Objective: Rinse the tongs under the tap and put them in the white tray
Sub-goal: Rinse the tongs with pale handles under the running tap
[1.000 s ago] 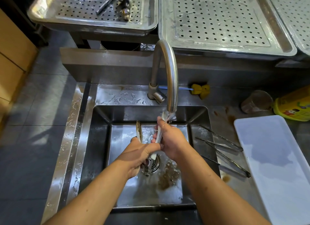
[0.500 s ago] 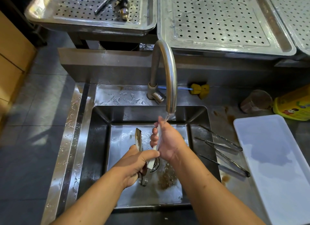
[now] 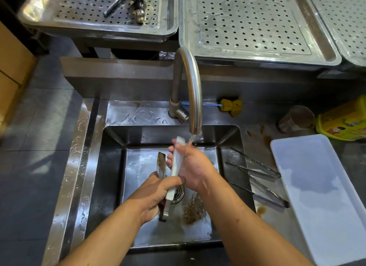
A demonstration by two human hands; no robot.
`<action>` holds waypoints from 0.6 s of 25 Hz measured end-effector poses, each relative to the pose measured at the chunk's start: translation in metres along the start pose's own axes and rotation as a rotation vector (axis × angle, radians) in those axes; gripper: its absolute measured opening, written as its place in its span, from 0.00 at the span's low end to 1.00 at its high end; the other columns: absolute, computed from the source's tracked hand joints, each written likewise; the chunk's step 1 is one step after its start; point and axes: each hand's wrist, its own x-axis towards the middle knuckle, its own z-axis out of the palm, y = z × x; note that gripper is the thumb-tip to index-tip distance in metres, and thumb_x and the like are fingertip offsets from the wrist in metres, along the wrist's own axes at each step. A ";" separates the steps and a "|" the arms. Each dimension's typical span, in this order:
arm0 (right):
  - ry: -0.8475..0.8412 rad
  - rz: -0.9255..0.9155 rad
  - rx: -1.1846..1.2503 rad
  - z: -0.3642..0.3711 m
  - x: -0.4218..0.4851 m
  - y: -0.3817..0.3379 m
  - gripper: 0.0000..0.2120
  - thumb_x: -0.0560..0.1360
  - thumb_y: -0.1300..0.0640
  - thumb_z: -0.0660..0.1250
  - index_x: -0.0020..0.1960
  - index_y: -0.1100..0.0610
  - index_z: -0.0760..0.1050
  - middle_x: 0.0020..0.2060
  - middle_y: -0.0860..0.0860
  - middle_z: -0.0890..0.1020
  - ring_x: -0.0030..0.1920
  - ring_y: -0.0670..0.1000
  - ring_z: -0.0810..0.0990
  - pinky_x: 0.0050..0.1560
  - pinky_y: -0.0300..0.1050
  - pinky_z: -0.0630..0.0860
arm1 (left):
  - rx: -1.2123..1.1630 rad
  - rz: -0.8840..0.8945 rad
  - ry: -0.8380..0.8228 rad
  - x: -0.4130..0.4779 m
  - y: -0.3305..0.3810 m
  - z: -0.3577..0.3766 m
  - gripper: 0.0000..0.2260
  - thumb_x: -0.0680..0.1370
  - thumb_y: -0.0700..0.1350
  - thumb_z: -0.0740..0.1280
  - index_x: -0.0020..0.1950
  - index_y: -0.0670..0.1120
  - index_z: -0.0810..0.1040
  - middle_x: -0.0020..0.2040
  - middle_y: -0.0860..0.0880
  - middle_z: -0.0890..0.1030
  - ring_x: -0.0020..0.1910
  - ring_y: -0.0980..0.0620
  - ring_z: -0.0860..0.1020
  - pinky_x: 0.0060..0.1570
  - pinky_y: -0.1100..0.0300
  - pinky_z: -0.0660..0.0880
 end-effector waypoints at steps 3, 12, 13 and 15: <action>-0.026 0.029 -0.063 -0.003 -0.004 -0.002 0.04 0.85 0.64 0.61 0.60 0.60 0.70 0.37 0.56 0.79 0.35 0.54 0.78 0.38 0.48 0.80 | -0.001 -0.008 0.006 0.003 0.000 0.002 0.37 0.59 0.45 0.81 0.66 0.34 0.76 0.42 0.35 0.85 0.38 0.43 0.85 0.30 0.56 0.78; 0.009 0.015 -0.129 0.002 -0.005 -0.010 0.06 0.85 0.58 0.64 0.58 0.60 0.70 0.33 0.54 0.77 0.31 0.52 0.76 0.33 0.46 0.78 | 0.015 0.027 0.024 0.013 0.006 0.001 0.34 0.63 0.46 0.81 0.64 0.37 0.74 0.36 0.41 0.82 0.32 0.48 0.81 0.32 0.55 0.77; 0.039 0.028 -0.117 0.002 -0.005 -0.009 0.10 0.86 0.52 0.64 0.55 0.60 0.71 0.30 0.53 0.76 0.29 0.51 0.74 0.32 0.45 0.75 | 0.012 0.019 0.028 0.013 0.005 0.004 0.34 0.62 0.46 0.82 0.65 0.37 0.75 0.40 0.36 0.84 0.38 0.44 0.83 0.38 0.50 0.78; 0.060 0.032 -0.061 0.002 -0.004 -0.008 0.13 0.86 0.49 0.63 0.53 0.59 0.72 0.28 0.51 0.74 0.28 0.49 0.71 0.32 0.43 0.70 | -0.016 0.009 0.049 0.011 0.005 0.009 0.34 0.62 0.44 0.81 0.66 0.40 0.76 0.44 0.35 0.85 0.40 0.41 0.84 0.40 0.47 0.78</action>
